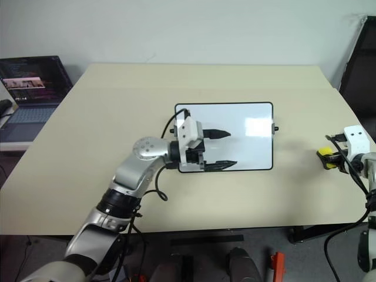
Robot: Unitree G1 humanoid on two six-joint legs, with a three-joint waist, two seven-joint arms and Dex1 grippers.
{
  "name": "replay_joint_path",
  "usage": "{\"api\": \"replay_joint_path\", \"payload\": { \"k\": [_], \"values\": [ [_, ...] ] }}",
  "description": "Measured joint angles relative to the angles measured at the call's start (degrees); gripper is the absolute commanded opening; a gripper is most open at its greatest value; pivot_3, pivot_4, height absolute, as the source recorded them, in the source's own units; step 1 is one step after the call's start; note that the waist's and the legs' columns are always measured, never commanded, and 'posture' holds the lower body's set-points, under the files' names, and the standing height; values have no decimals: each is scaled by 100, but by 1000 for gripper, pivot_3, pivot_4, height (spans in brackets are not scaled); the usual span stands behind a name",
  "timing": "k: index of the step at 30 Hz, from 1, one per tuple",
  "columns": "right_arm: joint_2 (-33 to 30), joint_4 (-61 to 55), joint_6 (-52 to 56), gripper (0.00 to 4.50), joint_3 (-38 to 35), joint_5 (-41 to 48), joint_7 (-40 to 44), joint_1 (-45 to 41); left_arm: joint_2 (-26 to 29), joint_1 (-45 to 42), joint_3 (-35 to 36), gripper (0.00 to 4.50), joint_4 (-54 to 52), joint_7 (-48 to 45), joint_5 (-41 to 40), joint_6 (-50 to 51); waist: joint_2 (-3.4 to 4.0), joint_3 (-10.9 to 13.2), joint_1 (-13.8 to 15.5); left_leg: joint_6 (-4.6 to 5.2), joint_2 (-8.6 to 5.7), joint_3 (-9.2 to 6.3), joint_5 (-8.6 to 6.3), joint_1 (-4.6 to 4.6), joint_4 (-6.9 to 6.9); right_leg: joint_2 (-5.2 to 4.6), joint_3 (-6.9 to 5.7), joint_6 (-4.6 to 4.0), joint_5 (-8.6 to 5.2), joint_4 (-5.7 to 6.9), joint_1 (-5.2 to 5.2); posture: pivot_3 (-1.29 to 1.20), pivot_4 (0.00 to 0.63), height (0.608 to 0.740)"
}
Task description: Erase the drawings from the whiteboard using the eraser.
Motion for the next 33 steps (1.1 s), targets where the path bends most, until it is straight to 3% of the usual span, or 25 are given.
{"api": "replay_joint_path", "payload": {
  "k": [3, 13, 14, 20, 25, 29, 33],
  "values": [
    [21, 225, -49, 987, 63, -19, -31, -135, 34, 36, 1, 4500, -46, 19, 0, 40, 0, 0, 4, 0, -1, 0, 0, 0, 0, 0, 0, 1, 0, 0, 1, 0, 150, 740],
    [40, 629, -199, 4281, 188, -121, -123, -427, 255, 196, 125, 4500, -368, 115, -36, 257, 2, 0, -4, 0, 0, 0, 0, 0, 1, 0, 0, 0, 0, 1, 1, 0, 150, 740],
    [39, 613, -195, 4457, 181, -110, -123, -437, 287, 197, 193, 4500, -415, 159, -65, 280, 2, 0, -6, 0, 0, 0, 0, 1, 1, 0, 1, 0, 0, 1, 1, 0, 150, 740],
    [191, -517, -573, 4457, -465, 331, -300, -381, 405, 87, 1599, 4500, -649, 1097, -548, 667, 19, 11, -33, 0, 4, -6, 0, 2, 0, 2, -4, 9, -5, 6, 2, 0, 150, 740],
    [1716, -980, -1895, 4457, -1414, 1008, -1050, 363, 790, 154, 2732, 4500, -269, 3004, 59, 578, 0, -1, -31, -2, 4, -8, -1, 11, 0, 1, -3, 1, 0, 8, 12, 0, 150, 740],
    [2152, -696, -2501, 4457, -1441, 1036, -1227, 866, 819, 716, 2862, 4500, 281, 3778, 663, 198, 9, 1, 69, -4, -11, -2, -1, 0, 4, -21, -2, 15, 1, 3, 9, 0, 150, 740],
    [2421, -704, -2954, 4457, -1370, 1047, -1317, 895, 304, 1152, 2665, 4500, 605, 4157, 925, -412, 7, 1, 150, -6, -12, -5, -1, -5, 13, -24, -6, 21, 8, 1, 9, 0, 150, 740]
  ]
}}
